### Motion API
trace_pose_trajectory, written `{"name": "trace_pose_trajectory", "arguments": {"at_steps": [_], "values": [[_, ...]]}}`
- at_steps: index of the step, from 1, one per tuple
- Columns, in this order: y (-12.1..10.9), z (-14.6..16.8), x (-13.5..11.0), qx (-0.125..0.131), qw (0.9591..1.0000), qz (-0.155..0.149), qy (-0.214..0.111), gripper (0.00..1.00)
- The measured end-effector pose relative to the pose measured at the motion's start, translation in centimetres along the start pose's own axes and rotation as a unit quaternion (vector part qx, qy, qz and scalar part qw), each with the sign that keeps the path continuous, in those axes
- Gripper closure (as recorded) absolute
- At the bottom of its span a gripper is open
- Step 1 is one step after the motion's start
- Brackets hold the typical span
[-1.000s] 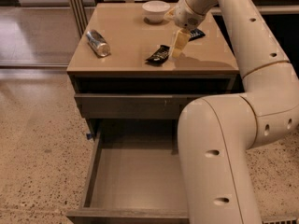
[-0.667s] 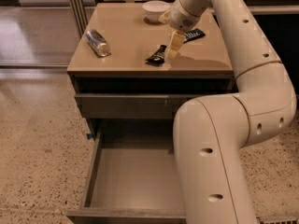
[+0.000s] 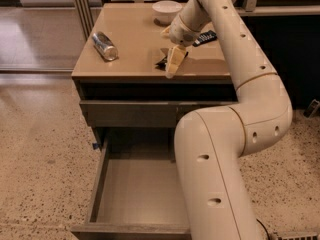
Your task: Place rxbar chocolate into middle drawer
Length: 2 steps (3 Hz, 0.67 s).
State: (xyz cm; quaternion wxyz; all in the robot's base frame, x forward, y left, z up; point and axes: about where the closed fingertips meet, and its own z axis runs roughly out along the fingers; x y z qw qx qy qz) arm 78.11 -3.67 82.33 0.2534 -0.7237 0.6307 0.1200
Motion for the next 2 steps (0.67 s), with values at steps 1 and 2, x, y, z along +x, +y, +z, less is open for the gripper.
{"name": "trace_pose_trajectory", "arguments": {"at_steps": [1,2], "values": [[-0.97,0.73,-0.11,0.014,0.9999,0.005,0.0,0.0],[-0.97,0.73,-0.11,0.014,0.9999,0.005,0.0,0.0]]}}
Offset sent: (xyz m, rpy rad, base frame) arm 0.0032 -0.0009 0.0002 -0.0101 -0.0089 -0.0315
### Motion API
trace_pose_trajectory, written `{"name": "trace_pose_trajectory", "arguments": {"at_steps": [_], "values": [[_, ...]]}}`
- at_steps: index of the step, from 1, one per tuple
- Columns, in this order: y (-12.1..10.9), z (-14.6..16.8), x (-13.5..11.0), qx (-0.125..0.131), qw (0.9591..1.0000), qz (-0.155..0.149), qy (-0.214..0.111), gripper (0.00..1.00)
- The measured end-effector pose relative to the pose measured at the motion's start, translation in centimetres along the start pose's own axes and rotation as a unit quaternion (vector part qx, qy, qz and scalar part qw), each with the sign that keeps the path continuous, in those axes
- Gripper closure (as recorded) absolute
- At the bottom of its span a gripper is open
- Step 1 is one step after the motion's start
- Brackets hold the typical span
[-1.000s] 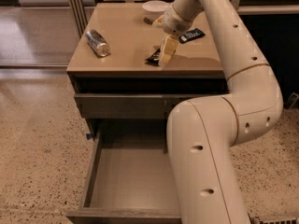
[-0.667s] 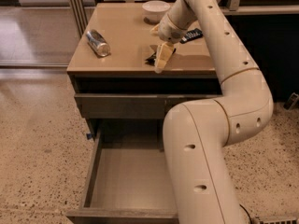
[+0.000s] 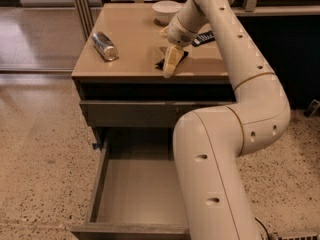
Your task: Place rxbar chocolate into middle drawer
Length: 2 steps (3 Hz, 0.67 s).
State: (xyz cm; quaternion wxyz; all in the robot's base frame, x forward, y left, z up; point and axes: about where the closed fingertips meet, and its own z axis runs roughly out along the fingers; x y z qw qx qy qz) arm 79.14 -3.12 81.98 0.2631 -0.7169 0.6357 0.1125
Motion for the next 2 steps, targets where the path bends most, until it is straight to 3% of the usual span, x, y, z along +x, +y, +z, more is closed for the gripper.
{"name": "trace_pose_trajectory", "arguments": {"at_steps": [2], "values": [[-0.39,-0.09,0.7,0.011,0.9999,0.012,-0.005,0.42]]}}
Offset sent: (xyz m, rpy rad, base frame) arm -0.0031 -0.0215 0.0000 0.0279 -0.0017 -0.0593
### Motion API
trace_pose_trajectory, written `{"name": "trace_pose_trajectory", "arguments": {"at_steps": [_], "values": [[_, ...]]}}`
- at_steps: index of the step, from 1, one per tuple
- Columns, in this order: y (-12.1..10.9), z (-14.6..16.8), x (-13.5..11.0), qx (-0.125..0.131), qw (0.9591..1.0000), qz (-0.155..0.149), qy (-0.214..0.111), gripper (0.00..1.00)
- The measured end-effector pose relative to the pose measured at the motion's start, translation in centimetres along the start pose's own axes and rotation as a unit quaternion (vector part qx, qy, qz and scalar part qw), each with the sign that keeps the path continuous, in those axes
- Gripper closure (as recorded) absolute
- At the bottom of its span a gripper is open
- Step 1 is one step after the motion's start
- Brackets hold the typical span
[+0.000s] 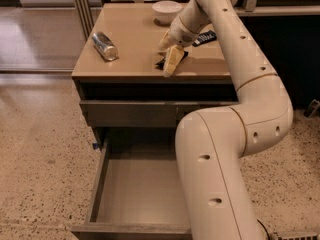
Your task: Place rxbar chocolate into middle drawer
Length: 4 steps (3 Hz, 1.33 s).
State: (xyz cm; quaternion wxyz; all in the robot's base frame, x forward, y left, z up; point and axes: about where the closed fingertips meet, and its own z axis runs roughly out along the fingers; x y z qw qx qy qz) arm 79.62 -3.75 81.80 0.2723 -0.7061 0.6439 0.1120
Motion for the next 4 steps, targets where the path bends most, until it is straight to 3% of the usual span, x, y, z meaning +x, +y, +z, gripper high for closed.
{"name": "trace_pose_trajectory", "arguments": {"at_steps": [2,3,4], "values": [[0.3,0.0,-0.1,0.0,1.0,0.0,0.0,0.88],[0.3,0.0,-0.1,0.0,1.0,0.0,0.0,1.0],[0.3,-1.1,-0.9,0.008,1.0,-0.006,0.0,1.0]]}}
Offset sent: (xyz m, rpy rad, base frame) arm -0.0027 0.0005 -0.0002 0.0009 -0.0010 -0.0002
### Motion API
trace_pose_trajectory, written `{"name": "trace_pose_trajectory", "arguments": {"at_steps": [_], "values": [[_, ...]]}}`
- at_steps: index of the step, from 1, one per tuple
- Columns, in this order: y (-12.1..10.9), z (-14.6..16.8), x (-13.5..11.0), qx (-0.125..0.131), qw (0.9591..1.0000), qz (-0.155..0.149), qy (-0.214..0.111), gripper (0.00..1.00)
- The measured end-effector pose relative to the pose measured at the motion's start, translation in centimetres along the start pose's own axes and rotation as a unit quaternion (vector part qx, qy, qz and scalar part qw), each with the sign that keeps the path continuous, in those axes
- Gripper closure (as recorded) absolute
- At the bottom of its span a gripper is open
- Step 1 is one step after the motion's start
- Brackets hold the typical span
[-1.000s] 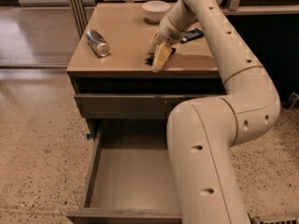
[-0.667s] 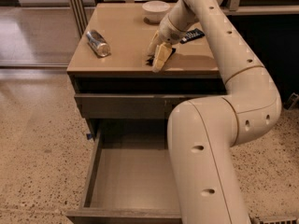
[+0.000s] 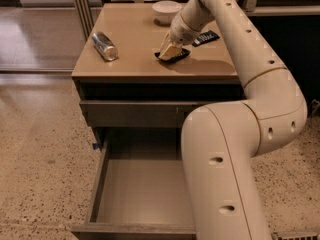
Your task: Place rxbar chocolate into middle drawer
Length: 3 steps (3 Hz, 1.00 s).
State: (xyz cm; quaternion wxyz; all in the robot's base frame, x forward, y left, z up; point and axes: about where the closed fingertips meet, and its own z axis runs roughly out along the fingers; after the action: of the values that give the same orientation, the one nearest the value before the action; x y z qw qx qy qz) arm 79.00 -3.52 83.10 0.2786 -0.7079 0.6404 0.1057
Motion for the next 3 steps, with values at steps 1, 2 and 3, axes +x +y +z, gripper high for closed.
{"name": "trace_pose_trajectory", "arguments": {"at_steps": [1,2,3], "values": [[0.0,0.0,0.0,0.0,1.0,0.0,0.0,1.0],[-0.1,-0.7,-1.5,0.004,0.9998,-0.008,-0.018,1.0],[-0.1,-3.4,-3.8,0.021,0.9991,-0.023,-0.029,1.0]]}}
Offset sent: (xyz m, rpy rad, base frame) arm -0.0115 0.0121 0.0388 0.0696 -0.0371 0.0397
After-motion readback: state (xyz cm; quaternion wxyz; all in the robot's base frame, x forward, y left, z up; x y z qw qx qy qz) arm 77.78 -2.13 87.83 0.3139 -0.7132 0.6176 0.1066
